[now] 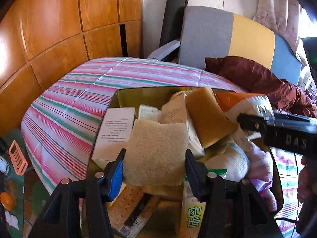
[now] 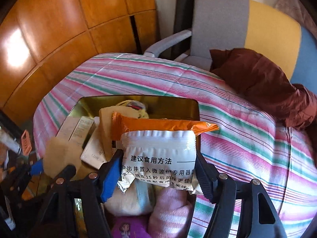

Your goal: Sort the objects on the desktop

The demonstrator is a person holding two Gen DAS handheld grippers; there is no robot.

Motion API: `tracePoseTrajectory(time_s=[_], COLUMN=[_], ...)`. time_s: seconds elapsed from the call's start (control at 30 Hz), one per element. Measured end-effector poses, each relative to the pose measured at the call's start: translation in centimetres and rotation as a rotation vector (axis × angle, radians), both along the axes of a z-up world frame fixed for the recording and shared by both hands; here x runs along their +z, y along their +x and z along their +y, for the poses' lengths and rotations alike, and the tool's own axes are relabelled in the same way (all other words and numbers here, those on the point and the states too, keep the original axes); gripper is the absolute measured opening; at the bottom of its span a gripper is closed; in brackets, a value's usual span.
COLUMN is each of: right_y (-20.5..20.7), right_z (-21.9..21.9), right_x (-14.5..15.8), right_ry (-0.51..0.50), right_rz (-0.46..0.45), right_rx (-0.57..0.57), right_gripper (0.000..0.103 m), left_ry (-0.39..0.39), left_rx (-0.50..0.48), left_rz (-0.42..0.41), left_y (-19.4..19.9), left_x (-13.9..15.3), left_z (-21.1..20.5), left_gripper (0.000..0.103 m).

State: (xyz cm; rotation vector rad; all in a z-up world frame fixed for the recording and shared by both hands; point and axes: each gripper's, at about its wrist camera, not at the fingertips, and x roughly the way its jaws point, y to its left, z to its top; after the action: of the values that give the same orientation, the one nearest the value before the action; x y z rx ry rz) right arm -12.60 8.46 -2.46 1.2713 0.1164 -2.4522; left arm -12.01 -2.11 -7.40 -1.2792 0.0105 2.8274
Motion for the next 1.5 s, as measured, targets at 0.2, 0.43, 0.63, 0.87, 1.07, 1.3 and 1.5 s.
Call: tracePoseTrajectory(time_s=[0.2, 0.43, 0.63, 0.87, 1.07, 1.3, 1.5], right_y=[1.4, 2.5, 3.8, 6.5, 10.0, 12.3, 13.7], right_z=[0.9, 1.8, 1.6, 1.1, 1.7, 2.1, 2.3], right_x=[-0.7, 0.3, 2.2, 4.0, 4.7, 3.6, 3.5], right_ry=[-0.059, -0.116, -0.125, -0.105, -0.073, -0.073, -0.086], right_rz=[-0.028, 0.001, 0.064, 0.155, 0.238, 0.22, 0.224], right_rx=[-0.006, -0.036, -0.014, 0.001, -0.019, -0.025, -0.019], right_gripper=[0.078, 0.084, 0.087, 0.09, 0.095, 0.095, 0.095], left_ry=[0.012, 0.034, 0.044, 0.02, 0.021, -0.078, -0.099], left_rx=[0.004, 0.023, 0.041, 0.061, 0.103, 0.167, 0.148], left_rz=[0.027, 0.083, 0.127, 0.156, 0.207, 0.244, 0.247], left_y=[1.4, 2.8, 4.1, 5.7, 8.0, 9.7, 10.7], left_x=[1.3, 3.5, 5.4, 7.2, 9.4, 11.5, 11.4], left_z=[-0.3, -1.3, -1.9, -1.8, -1.6, 0.2, 1.6], left_gripper=[0.067, 0.081, 0.082, 0.082, 0.082, 0.082, 0.082])
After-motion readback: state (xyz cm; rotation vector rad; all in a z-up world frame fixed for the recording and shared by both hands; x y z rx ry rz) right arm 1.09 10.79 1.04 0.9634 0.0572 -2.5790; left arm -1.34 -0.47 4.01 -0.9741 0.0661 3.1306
